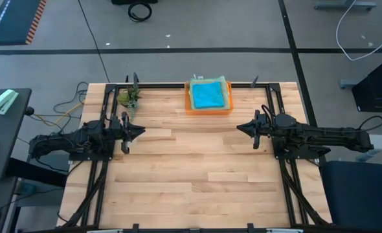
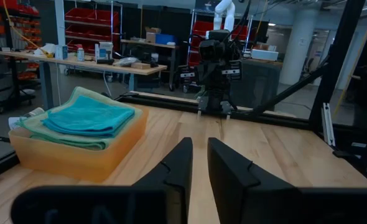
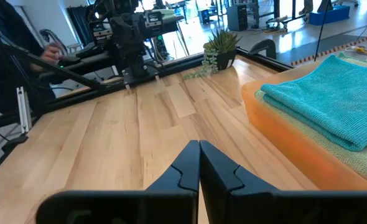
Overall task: Fold microfiber towels
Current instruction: Return to Home Position
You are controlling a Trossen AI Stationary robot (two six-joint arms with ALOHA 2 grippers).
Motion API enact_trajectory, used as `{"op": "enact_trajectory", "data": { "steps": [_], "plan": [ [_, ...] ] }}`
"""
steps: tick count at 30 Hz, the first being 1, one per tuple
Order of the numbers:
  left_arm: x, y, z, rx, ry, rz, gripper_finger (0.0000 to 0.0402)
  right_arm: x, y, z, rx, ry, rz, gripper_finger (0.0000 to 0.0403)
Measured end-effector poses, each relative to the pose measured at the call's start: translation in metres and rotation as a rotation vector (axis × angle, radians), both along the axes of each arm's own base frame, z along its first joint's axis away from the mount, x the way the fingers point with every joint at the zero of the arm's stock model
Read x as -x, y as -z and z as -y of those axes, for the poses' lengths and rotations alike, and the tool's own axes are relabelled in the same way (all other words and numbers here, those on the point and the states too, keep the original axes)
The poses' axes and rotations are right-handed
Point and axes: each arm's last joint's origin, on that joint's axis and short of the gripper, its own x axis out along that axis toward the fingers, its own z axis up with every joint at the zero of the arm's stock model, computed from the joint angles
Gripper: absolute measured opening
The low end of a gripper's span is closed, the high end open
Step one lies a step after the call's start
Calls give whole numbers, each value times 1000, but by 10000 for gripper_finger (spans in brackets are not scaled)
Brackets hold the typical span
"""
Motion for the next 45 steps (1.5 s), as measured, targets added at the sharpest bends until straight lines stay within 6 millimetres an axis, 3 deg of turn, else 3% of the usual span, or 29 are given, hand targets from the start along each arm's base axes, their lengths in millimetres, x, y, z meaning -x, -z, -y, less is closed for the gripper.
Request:
{"op": "enact_trajectory", "data": {
  "steps": [45],
  "plan": [
    [0, 0, 0, 0, 0, 0, 60, 0, 0, 0, 0, 0, -1, 13]
  ]
}}
